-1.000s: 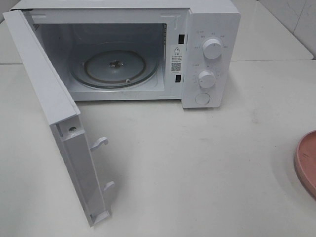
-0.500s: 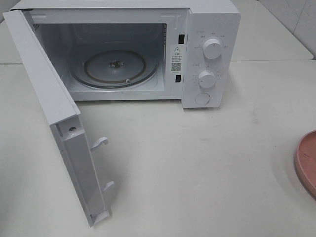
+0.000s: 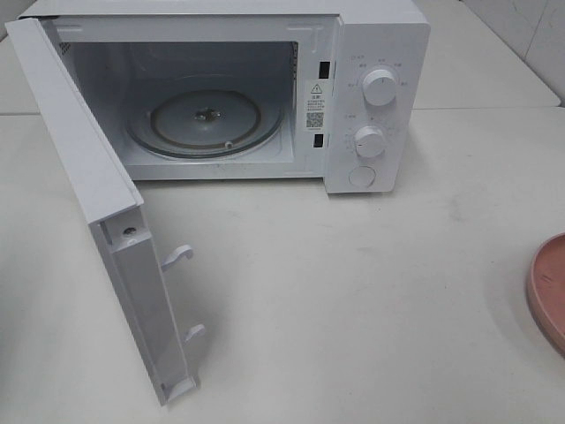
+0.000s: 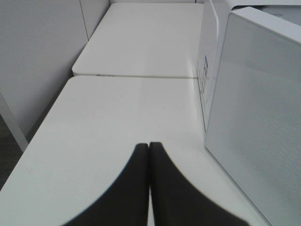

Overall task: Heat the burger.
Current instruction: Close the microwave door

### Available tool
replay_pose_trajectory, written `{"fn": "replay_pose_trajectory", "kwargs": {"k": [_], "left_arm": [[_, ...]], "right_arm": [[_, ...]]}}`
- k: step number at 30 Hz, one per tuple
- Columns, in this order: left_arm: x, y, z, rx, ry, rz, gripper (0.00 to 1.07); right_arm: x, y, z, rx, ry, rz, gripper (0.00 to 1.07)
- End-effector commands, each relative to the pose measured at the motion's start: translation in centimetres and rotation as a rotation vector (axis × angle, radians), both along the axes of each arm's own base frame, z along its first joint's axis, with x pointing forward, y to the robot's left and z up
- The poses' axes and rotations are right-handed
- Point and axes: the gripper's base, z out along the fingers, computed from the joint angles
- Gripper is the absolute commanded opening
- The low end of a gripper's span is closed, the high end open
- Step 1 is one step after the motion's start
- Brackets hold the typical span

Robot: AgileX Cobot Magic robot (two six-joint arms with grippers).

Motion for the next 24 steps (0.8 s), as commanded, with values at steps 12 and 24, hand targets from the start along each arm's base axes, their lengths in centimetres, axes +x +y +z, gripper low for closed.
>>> {"fn": "replay_pose_trajectory", "kwargs": {"k": [12, 24], "left_arm": [[4.1, -0.3, -2.8, 0.077, -0.134, -0.098, 0.00], [6.5, -2.2, -4.9, 0.006, -0.183, -0.331, 0.00]], "right_arm": [[-0.4, -0.1, 0.0, -0.006, -0.032, -0.004, 0.76], [-0.4, -0.1, 0.0, -0.006, -0.032, -0.004, 0.76]]}}
